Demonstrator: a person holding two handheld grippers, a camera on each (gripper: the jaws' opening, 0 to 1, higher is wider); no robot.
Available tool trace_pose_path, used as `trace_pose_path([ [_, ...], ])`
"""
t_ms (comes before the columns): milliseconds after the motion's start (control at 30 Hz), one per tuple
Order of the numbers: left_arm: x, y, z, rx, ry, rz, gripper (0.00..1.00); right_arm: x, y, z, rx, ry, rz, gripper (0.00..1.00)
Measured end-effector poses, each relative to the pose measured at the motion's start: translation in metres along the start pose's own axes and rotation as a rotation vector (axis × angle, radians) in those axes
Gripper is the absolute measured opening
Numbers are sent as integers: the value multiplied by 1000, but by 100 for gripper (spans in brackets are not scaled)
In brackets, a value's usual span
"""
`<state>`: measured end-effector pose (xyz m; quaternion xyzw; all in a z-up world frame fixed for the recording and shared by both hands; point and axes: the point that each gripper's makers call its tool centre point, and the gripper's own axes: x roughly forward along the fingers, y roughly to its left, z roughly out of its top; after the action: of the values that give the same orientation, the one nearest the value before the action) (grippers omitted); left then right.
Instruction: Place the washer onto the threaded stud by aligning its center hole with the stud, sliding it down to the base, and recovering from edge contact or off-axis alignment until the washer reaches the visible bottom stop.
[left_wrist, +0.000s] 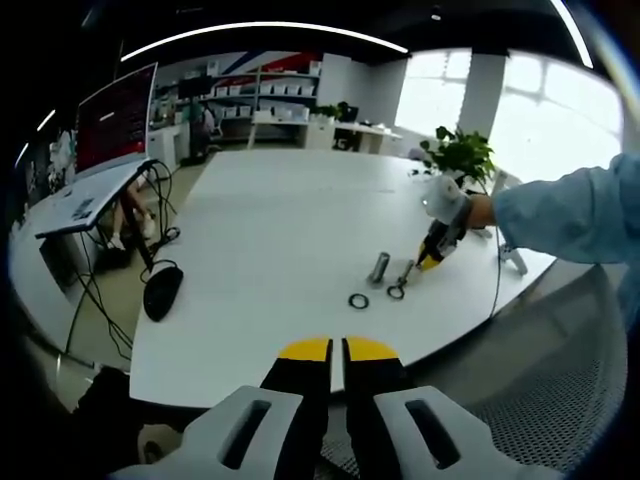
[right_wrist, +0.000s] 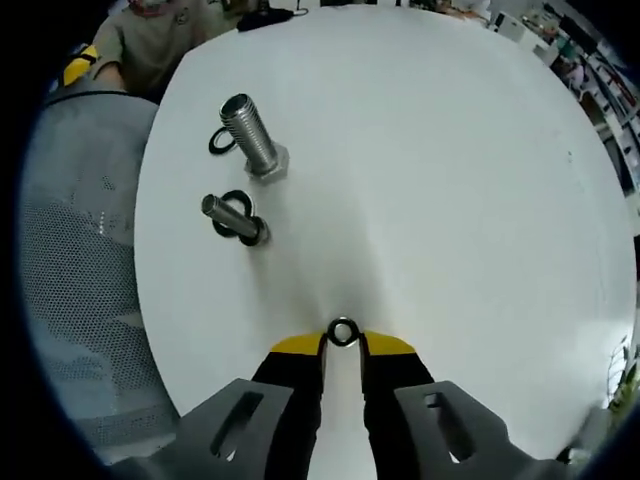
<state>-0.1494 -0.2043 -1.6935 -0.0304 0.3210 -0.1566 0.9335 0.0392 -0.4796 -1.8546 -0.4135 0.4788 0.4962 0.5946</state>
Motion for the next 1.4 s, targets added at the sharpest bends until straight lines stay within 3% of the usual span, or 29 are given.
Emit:
trace_pose_path([
  [133, 0, 0, 0, 1, 0, 0, 1, 1, 1, 2, -101, -3, -22, 16],
  [467, 0, 0, 0, 1, 1, 0, 1, 0, 3, 6, -248, 6, -51, 17],
  [967, 0, 0, 0, 1, 2, 0, 1, 2, 4, 7, -356, 29, -22, 16],
  [1033, 0, 0, 0, 2, 2, 1, 1, 3, 12, 3, -380, 61, 28, 12],
  [1067, 0, 0, 0, 1, 2, 1, 1, 3, 8, 6, -386, 59, -8, 12],
  [1167, 0, 0, 0, 0, -1, 2, 1, 4, 7, 6, -417, 82, -15, 11],
  [1267, 0, 0, 0, 1, -1, 1, 1, 4, 5, 7, -395, 92, -4, 11],
  [1400, 1, 0, 0, 2, 4, -1, 1, 3, 8, 9, -268, 91, 0, 12],
])
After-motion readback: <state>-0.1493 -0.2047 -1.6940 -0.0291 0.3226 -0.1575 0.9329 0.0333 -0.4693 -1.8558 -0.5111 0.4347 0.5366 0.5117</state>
